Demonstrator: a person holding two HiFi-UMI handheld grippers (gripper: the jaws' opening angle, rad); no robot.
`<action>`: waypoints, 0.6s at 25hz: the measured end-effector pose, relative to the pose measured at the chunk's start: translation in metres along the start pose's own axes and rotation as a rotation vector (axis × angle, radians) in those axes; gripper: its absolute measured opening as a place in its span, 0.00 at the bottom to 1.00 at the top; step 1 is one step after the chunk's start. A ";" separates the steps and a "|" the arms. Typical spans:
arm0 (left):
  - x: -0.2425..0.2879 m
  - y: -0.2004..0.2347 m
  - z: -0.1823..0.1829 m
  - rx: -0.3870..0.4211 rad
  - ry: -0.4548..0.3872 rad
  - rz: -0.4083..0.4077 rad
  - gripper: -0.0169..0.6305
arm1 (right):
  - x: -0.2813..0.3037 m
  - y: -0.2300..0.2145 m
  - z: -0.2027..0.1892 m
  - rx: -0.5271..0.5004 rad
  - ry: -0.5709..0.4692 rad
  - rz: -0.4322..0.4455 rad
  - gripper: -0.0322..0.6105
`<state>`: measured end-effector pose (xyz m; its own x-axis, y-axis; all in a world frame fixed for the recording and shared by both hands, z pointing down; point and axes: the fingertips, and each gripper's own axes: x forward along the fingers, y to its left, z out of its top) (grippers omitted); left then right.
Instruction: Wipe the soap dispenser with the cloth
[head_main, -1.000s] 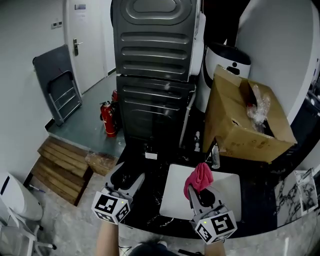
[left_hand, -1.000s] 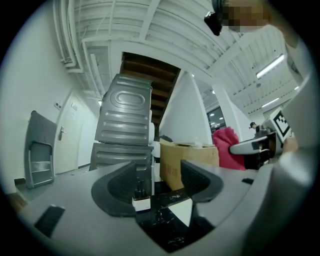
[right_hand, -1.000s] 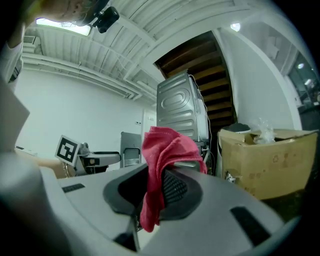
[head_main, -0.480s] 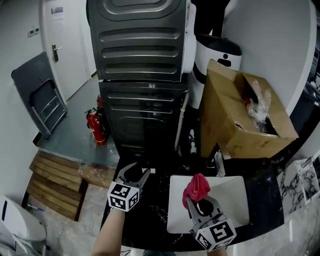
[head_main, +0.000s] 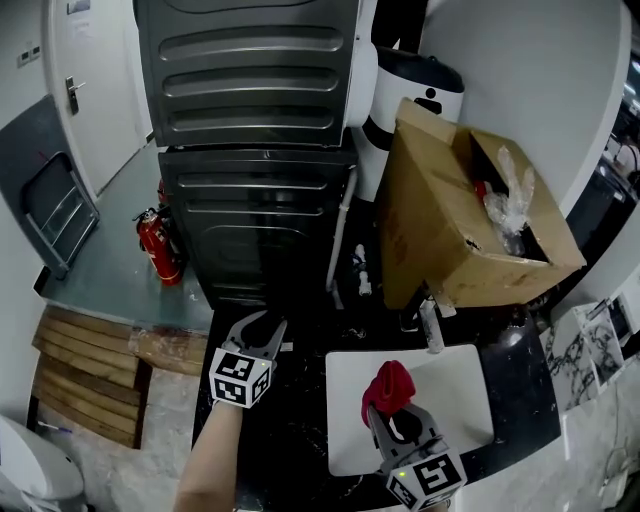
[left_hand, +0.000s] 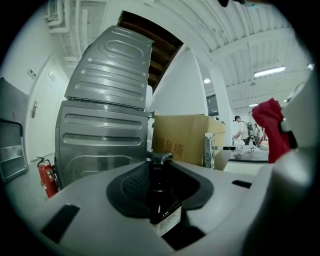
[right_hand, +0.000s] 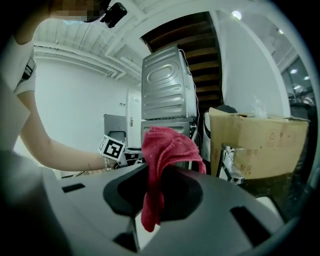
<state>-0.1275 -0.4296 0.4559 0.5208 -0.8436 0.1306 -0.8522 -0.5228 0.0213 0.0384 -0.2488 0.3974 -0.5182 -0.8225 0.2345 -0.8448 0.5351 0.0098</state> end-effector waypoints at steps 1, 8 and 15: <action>0.001 0.001 0.001 0.002 -0.007 -0.007 0.20 | 0.001 0.000 0.000 -0.001 0.000 -0.003 0.15; 0.008 0.000 0.002 0.070 -0.019 -0.049 0.19 | 0.003 0.006 -0.004 -0.015 0.002 -0.005 0.15; -0.006 -0.008 0.014 0.029 0.009 -0.029 0.18 | -0.008 0.014 0.008 -0.033 -0.013 0.012 0.15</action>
<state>-0.1234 -0.4218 0.4408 0.5445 -0.8272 0.1388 -0.8350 -0.5502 -0.0034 0.0292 -0.2363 0.3881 -0.5304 -0.8181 0.2222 -0.8336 0.5510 0.0388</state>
